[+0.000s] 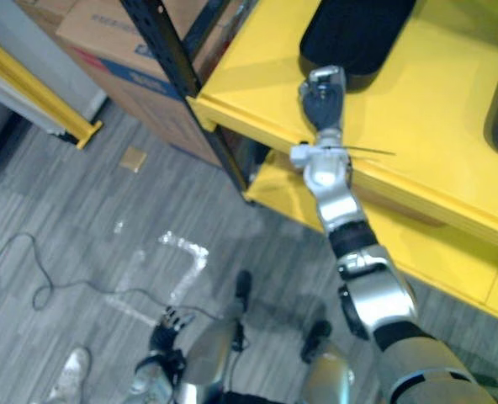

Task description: Walk over and take plastic housings, then place them on the shelf

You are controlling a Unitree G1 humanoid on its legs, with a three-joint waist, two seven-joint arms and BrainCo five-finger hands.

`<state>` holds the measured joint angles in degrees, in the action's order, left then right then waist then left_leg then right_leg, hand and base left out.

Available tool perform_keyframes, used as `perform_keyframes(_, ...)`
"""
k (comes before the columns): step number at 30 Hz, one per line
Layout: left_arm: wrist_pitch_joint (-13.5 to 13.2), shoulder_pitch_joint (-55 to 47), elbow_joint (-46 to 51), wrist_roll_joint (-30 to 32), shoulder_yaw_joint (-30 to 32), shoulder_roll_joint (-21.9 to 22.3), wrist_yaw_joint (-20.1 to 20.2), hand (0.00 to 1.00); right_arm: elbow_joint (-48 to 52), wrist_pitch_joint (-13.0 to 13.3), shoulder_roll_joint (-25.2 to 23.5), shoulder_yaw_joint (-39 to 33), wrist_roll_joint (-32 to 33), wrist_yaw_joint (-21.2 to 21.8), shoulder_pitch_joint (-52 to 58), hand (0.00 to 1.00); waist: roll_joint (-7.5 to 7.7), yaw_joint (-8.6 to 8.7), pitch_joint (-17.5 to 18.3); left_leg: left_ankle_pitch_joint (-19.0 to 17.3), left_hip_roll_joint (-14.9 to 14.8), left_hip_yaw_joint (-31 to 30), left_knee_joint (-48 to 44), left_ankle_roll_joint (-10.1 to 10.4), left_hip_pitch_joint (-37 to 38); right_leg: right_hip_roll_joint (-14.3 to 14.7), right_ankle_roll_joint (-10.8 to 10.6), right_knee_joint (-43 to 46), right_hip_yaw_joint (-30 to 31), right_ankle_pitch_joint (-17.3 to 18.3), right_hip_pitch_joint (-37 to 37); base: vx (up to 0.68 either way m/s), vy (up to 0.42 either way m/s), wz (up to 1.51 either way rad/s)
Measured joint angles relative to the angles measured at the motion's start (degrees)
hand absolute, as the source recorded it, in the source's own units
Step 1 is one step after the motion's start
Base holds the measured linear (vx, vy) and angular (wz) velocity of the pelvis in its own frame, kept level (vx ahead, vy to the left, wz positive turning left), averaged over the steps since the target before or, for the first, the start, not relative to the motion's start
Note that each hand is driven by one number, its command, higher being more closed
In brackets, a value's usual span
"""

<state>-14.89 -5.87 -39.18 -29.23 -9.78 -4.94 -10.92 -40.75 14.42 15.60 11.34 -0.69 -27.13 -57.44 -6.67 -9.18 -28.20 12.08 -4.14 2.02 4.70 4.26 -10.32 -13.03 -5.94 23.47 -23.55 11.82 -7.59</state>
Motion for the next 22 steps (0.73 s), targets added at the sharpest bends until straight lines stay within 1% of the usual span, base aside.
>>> perform_keyframes(2,0.0,-0.1,-0.2,0.1,0.1,0.2,0.1,0.00,0.8,2.7,-0.2,0.0,1.2,0.7,2.8,1.00,-0.08,0.13,0.0,0.0,-0.3,0.1,0.0,0.0,1.3,0.1,-0.1,-0.7,0.0,0.0,1.5,0.01,-0.028,-0.05)
perform_keyframes(3,-0.1,-0.2,-0.2,0.1,0.3,0.3,0.2,0.00,3.7,4.0,-0.6,0.1,2.1,1.2,5.0,1.00,-0.08,0.26,0.0,-0.1,-0.4,0.3,0.0,0.0,1.7,0.2,-0.2,-1.3,0.1,-0.2,2.2,0.02,-0.018,-0.11)
perform_keyframes(4,-0.1,-0.4,-0.3,0.1,0.8,0.5,0.6,0.00,10.2,5.8,-1.5,0.2,2.6,2.0,9.2,0.00,-0.06,0.53,0.0,-0.3,-0.7,0.6,0.0,-0.1,2.5,0.5,-0.4,-2.3,0.3,-0.4,3.1,0.03,-0.011,-0.13)
perform_keyframes(5,-0.1,-0.6,-0.3,0.1,1.3,0.6,0.8,0.00,14.6,6.5,-1.9,0.5,3.0,2.3,11.6,0.00,-0.04,0.70,0.0,-0.4,-0.8,0.9,0.0,0.0,3.0,0.9,-0.4,-3.1,0.5,-0.7,3.7,0.06,-0.038,-0.31)
perform_keyframes(6,-0.2,-1.1,-0.3,0.7,2.7,1.1,1.0,0.00,23.8,7.1,-2.9,2.1,3.2,3.0,16.8,0.00,0.07,0.77,0.1,-0.8,-1.4,1.9,0.0,0.1,4.2,1.9,-0.4,-5.0,1.4,-1.9,5.0,0.05,-0.034,-0.36)
perform_keyframes(7,-0.2,-1.3,-0.3,1.1,3.1,1.1,1.0,0.00,27.8,7.2,-3.4,2.9,3.2,3.9,19.0,0.00,0.25,1.01,0.2,-1.1,-1.6,2.6,0.0,0.2,4.9,2.3,-0.4,-6.0,1.8,-2.3,5.8,0.08,-0.036,-0.55)
perform_keyframes(8,-0.2,-2.2,-0.4,2.3,4.5,1.1,1.1,0.00,35.0,7.6,-4.6,5.0,3.1,5.8,22.6,0.00,1.15,1.96,0.9,-1.9,-2.1,4.1,0.0,0.3,6.0,2.8,-0.5,-8.0,3.1,-3.0,6.7,0.06,-0.019,-0.60)
perform_keyframes(9,-0.3,-2.9,-1.2,3.2,5.4,1.0,1.1,0.00,41.5,9.6,-5.5,6.3,2.7,7.9,26.5,0.00,2.31,2.82,2.4,-2.5,-2.6,5.4,0.1,0.6,6.8,3.5,-0.4,-10.0,4.0,-3.9,7.6,0.10,-0.034,-0.58)
perform_keyframes(10,-0.3,-3.2,-1.8,3.3,6.1,0.8,1.2,0.00,44.5,10.5,-5.6,6.3,1.3,8.4,28.5,0.00,3.01,3.54,3.2,-2.8,-2.8,6.1,0.1,0.6,7.2,4.0,-0.6,-11.0,4.6,-4.4,8.0,0.11,-0.042,-0.65)
perform_keyframes(11,-0.2,-3.7,-3.0,3.3,7.6,0.7,1.3,0.00,49.3,10.7,-5.5,5.2,-2.6,8.3,31.6,0.00,4.68,4.48,5.2,-3.5,-3.2,7.9,0.1,0.8,8.4,4.4,-0.5,-13.0,6.1,-5.3,8.9,0.14,-0.040,-0.67)
perform_keyframes(12,0.2,-4.0,-4.9,3.4,8.7,0.4,1.5,0.00,51.5,10.6,-5.5,1.7,-6.7,5.8,35.0,0.00,6.28,5.31,7.7,-4.2,-3.6,9.7,0.1,1.0,9.5,5.2,-0.6,-15.1,7.4,-6.2,9.9,0.12,-0.036,-0.74)
perform_keyframes(13,0.4,-4.1,-5.8,3.5,9.1,0.3,1.4,0.00,51.8,10.6,-5.5,-0.8,-7.3,4.2,37.6,0.00,7.03,5.55,9.1,-4.6,-3.8,10.5,0.1,1.2,10.1,5.5,-0.5,-16.1,8.2,-6.7,10.1,0.11,-0.038,-0.71)
perform_keyframes(14,0.9,-4.2,-7.5,5.2,9.8,0.3,1.5,0.00,51.7,10.6,-5.7,-6.9,-6.2,2.0,42.6,0.00,8.33,5.96,11.5,-5.3,-4.2,12.3,0.1,1.5,11.0,6.1,-0.6,-17.9,9.8,-7.6,10.9,0.12,-0.030,-0.67)
perform_keyframes(15,1.3,-4.2,-8.4,5.8,9.8,-0.1,1.7,0.00,51.6,10.7,-6.1,-12.7,-3.6,0.6,48.0,0.00,9.31,6.85,13.3,-5.6,-4.3,13.6,0.1,1.7,11.8,6.2,-0.4,-19.3,10.9,-8.5,11.6,0.13,-0.015,-0.64)
perform_keyframes(16,1.5,-4.2,-8.9,5.8,10.1,-0.3,2.1,0.00,51.4,10.7,-6.3,-14.9,-2.2,0.0,50.7,0.00,9.40,7.07,13.5,-5.8,-4.2,14.3,0.1,1.8,12.5,6.3,-0.4,-19.6,11.2,-8.6,12.0,0.10,-0.003,-0.58)
perform_keyframes(17,2.6,-4.2,-9.7,6.8,11.3,-0.2,2.6,0.00,50.4,11.0,-6.4,-18.5,0.3,-0.7,55.7,0.00,9.64,8.84,13.8,-6.2,-4.3,15.5,0.1,2.0,13.8,6.3,-0.5,-20.1,12.4,-8.8,12.8,0.05,0.000,-0.60)
perform_keyframes(18,3.2,-4.3,-10.8,7.5,11.3,-0.2,2.6,0.00,48.4,10.8,-6.4,-21.2,1.3,-0.5,60.7,0.00,9.21,10.57,14.4,-6.7,-4.3,16.8,0.3,2.2,14.9,6.3,-0.6,-20.1,13.5,-8.9,12.8,0.03,-0.002,-0.60)
perform_keyframes(19,3.5,-4.3,-11.5,7.6,11.3,-0.1,2.7,0.00,47.3,10.4,-6.4,-22.0,1.3,-0.5,62.7,0.00,8.92,11.38,14.6,-6.8,-4.4,17.7,0.3,2.2,15.3,6.3,-0.7,-20.1,14.4,-8.9,12.7,0.02,0.004,-0.69)
perform_keyframes(20,4.4,-4.2,-12.8,7.6,11.3,0.1,2.8,0.00,43.3,10.2,-6.5,-23.0,1.0,-1.0,66.2,0.00,8.11,12.85,15.1,-7.2,-4.4,19.3,0.3,2.3,16.3,6.7,-0.7,-20.2,16.0,-9.1,12.7,0.02,0.002,-0.64)
perform_keyframes(21,4.9,-4.0,-13.7,7.5,11.3,0.4,3.1,0.00,39.4,10.1,-6.7,-23.3,2.3,-1.7,68.4,0.00,7.42,13.52,15.6,-7.5,-4.6,20.5,0.3,2.5,16.9,6.9,-0.7,-20.3,16.9,-9.3,12.6,0.02,0.005,-0.73)
perform_keyframes(22,5.1,-3.6,-14.9,7.3,11.3,0.8,3.3,0.00,32.3,10.8,-7.8,-24.1,6.9,-2.3,70.6,0.00,6.63,13.88,16.1,-7.9,-4.9,21.7,0.3,2.7,17.8,7.2,-0.7,-20.5,17.9,-9.5,12.6,0.01,0.002,-0.42)
